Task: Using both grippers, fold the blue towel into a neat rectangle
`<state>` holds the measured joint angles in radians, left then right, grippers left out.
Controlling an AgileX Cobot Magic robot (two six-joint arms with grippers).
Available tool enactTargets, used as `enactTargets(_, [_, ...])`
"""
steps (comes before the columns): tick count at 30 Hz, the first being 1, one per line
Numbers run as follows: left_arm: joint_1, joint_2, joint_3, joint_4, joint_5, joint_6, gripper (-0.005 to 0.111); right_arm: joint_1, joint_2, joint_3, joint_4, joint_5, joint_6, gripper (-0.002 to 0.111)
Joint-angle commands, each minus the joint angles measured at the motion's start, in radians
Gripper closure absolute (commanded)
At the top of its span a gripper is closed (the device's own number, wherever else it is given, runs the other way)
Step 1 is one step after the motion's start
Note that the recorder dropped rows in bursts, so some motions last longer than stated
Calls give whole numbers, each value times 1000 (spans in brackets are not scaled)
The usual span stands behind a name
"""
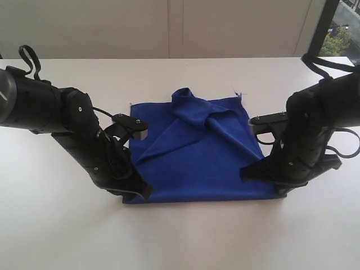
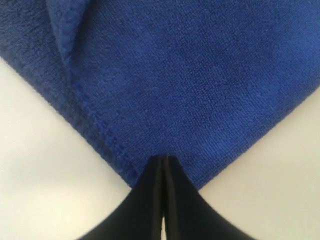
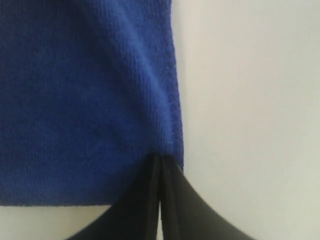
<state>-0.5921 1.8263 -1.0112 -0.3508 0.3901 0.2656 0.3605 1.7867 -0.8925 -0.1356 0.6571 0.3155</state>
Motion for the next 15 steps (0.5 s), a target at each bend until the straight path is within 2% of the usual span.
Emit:
enactTargets(1, [2,1,16,47,73,-43,107,-1,-4,37,7,7,4,108])
enactTargets(15, [2,1,16,98,134,-74,107,-1,-53,46,32,73,-8,108])
